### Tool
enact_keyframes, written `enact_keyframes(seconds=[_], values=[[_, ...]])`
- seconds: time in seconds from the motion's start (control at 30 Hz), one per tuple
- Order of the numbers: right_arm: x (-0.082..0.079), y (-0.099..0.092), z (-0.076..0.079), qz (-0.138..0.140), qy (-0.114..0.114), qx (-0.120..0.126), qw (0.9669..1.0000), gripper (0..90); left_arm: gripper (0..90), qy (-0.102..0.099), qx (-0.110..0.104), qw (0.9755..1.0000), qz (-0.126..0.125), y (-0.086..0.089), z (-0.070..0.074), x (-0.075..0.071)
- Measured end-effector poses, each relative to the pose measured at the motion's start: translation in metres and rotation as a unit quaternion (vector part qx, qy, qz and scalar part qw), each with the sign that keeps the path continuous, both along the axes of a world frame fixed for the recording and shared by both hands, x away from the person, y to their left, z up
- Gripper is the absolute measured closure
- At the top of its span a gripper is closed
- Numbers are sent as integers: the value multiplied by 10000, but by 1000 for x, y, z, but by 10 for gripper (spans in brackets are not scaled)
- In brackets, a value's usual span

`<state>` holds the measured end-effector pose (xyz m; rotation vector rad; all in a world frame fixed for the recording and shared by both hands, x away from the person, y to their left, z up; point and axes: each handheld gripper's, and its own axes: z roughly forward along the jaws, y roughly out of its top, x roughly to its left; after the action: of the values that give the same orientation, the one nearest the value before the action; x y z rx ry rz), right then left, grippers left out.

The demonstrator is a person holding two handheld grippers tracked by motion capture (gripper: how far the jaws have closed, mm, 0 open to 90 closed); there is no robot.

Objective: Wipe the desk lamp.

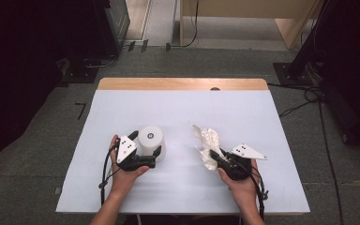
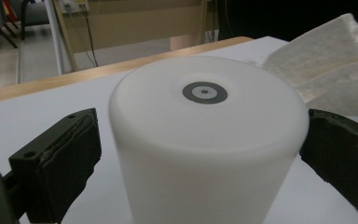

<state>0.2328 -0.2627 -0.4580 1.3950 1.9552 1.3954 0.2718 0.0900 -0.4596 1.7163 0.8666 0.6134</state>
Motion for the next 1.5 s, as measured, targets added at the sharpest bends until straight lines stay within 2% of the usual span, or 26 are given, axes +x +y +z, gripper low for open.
enact_keyframes(seconds=[0.07,0.13,0.23,0.37,0.43,0.5,0.57,0.6,0.73,0.77,0.87,0.93,1.0,1.17,1.3,1.4,1.5], values=[[4,-1,2,-104,-69,-82,9999,728,0,19,17,10000,-12,4,-1,-5],[9,-1,6,-310,-188,-283,9989,727,0,31,63,10000,-25,8,-2,-11],[18,-4,8,-618,-320,-665,9954,727,0,58,89,9999,30,19,-2,-20],[32,-6,2,-874,-355,-960,9909,717,0,75,62,9996,279,38,-3,-30],[38,-5,-2,-989,-309,-1101,9885,666,0,100,60,9992,371,46,-3,-32],[43,-6,-7,-1029,-315,-1170,9873,531,0,125,21,9989,448,54,-3,-34],[47,-7,-7,-1057,-269,-1187,9869,350,0,177,-4,9985,524,62,-4,-35],[48,-9,-6,-1028,-191,-1139,9880,274,0,205,9,9982,564,64,-4,-35],[48,-19,-2,-868,-122,-763,9932,134,0,300,5,9970,718,75,-5,-34],[48,-20,-2,-876,-121,-802,9929,121,0,311,27,9964,783,77,-5,-34],[43,-26,-2,-1037,-151,-1064,9888,106,0,332,77,9956,873,84,-5,-35],[39,-33,-3,-1019,-116,-1002,9897,57,0,384,52,9951,914,89,-5,-36],[35,-40,-2,-1046,-105,-888,9905,49,0,405,38,9944,980,94,-5,-36],[20,-60,-2,-1111,-157,-807,9904,15,0,484,54,9926,1112,109,-5,-41],[8,-80,-5,-1192,-107,-894,9888,0,0,554,61,9914,1180,118,-7,-45],[-1,-96,-7,-1315,-38,-854,9876,0,0,573,82,9909,1211,122,-8,-48],[-10,-113,-9,-1418,33,-815,9865,0,0,586,191,9907,1210,126,-11,-53]])
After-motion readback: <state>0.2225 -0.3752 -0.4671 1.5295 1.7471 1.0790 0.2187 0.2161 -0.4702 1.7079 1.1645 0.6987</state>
